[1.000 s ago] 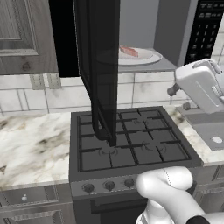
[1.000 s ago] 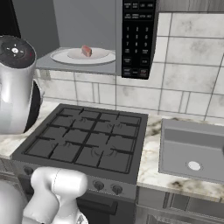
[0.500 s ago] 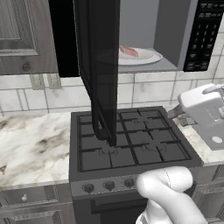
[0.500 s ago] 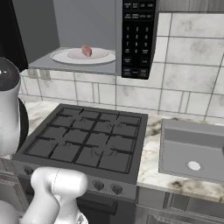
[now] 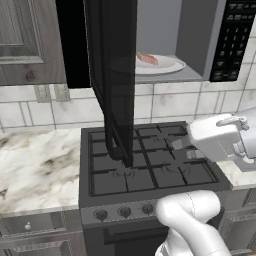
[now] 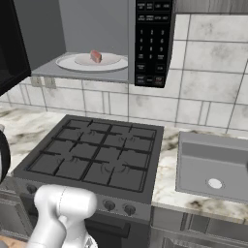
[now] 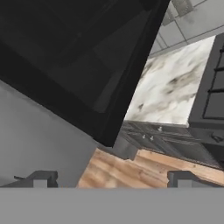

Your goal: Transport the steak from the fridge to the microwave and turn on the microwave.

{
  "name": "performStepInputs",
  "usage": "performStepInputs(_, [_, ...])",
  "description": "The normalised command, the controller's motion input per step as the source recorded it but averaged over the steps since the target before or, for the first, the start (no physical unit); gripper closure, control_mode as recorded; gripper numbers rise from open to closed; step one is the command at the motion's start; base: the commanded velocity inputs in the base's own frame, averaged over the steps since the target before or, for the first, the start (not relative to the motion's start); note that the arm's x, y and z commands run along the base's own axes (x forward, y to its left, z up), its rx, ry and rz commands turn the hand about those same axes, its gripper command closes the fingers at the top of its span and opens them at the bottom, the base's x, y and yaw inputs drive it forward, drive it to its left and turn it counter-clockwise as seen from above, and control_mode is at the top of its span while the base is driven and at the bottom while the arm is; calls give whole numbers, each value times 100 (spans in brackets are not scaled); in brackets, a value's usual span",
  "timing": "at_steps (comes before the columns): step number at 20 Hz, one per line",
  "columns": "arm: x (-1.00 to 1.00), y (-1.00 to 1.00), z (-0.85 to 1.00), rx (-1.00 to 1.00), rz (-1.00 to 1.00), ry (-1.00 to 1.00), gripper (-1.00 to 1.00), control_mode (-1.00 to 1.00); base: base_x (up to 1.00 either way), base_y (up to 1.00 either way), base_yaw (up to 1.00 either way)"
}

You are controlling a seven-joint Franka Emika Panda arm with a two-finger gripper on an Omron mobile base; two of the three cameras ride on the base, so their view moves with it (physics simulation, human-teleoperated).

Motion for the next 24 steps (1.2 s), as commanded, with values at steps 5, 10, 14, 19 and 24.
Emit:
performStepInputs(5, [-7,39,-9,13,0,0,-100,-100,0,0,0])
performStepInputs(10, [-1,42,-8,10,0,0,-100,-100,0,0,0])
performStepInputs(14, [0,43,0,9,0,0,-100,-100,0,0,0])
performStepInputs(19, [0,45,0,10,-3,2,-100,-100,0,0,0])
performStepInputs(24, [7,51,0,7,-7,2,-100,-100,0,0,0])
